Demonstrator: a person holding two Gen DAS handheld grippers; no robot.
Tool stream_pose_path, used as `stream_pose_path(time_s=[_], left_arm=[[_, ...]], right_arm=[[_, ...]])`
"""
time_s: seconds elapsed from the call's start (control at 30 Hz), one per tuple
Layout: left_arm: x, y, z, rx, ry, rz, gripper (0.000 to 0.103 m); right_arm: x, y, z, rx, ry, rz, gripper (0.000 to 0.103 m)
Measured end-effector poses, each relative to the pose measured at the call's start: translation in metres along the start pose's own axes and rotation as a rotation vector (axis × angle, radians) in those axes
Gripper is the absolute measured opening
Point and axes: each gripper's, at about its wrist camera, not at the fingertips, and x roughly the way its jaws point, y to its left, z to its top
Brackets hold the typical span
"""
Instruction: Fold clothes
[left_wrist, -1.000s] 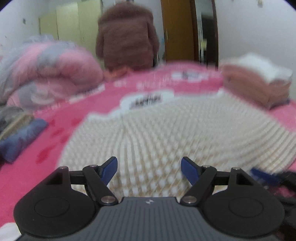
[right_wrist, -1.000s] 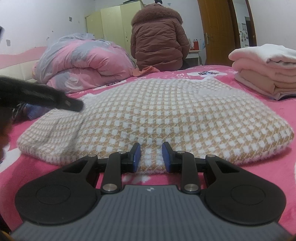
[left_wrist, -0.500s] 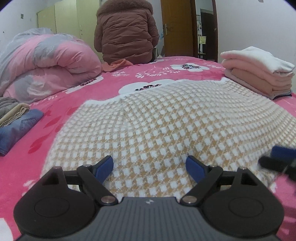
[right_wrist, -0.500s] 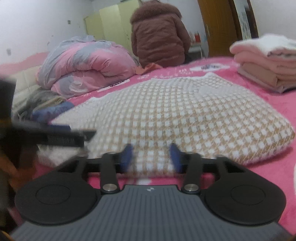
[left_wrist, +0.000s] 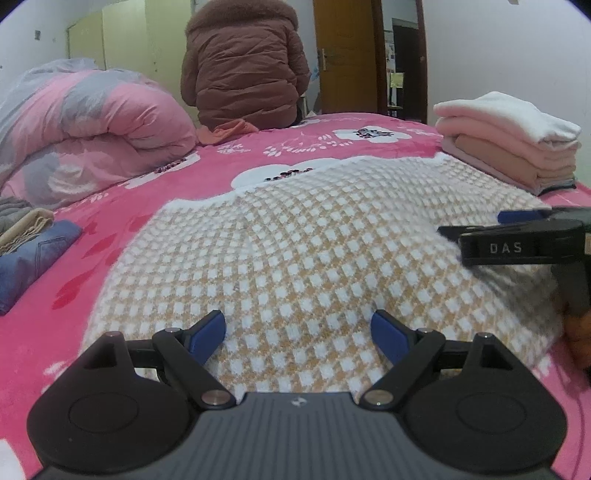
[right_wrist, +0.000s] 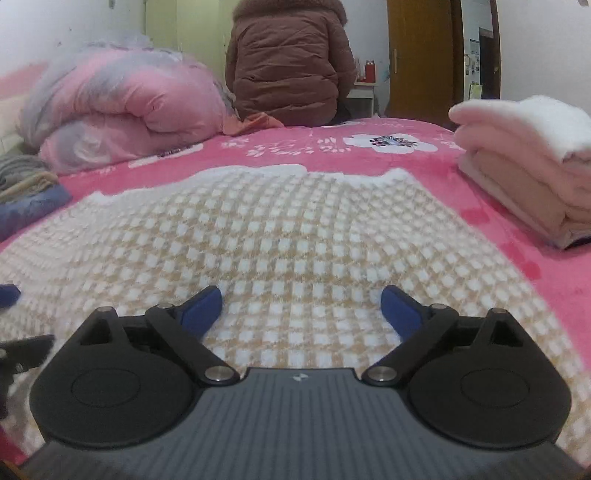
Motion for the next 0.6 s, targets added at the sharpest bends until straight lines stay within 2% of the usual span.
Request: stream_pose_path(time_s=[0.1, 0.27, 0.37, 0.43, 0.47, 0.53, 0.57, 0.6], left_arm=[[-0.008, 0.006, 0.004, -0.009, 0.000, -0.017, 0.085], [-0.029, 0.010, 0.022, -0.005, -0.103, -0.011, 0.083], [-0.017, 0.001, 0.039, 0.037, -0.122, 0.004, 0.083], [0.002, -0.008, 0.048, 0.071, -0.095, 0.026, 0.083], [0.019, -0.012, 0.049, 0.081, -0.047, 0.051, 0.083], [0.051, -0.007, 0.044, 0.024, 0.044, 0.072, 0.092], [0.057, -0.001, 0.040, -0.027, 0.050, 0.067, 0.098], [0.058, 0.005, 0.039, -0.058, 0.051, 0.050, 0.099]], right_arm=[[-0.001, -0.002, -0.003, 0.004, -0.008, 0.005, 0.095], [0.001, -0.002, -0.001, 0.011, -0.016, 0.012, 0.095], [0.001, -0.002, 0.000, 0.011, -0.018, 0.012, 0.095], [0.001, -0.002, -0.001, 0.011, -0.019, 0.012, 0.095], [0.001, -0.002, -0.001, 0.012, -0.019, 0.012, 0.095], [0.001, -0.002, -0.001, 0.012, -0.019, 0.012, 0.095], [0.001, -0.002, -0.001, 0.011, -0.019, 0.012, 0.095], [0.001, -0.002, -0.001, 0.010, -0.019, 0.012, 0.095]])
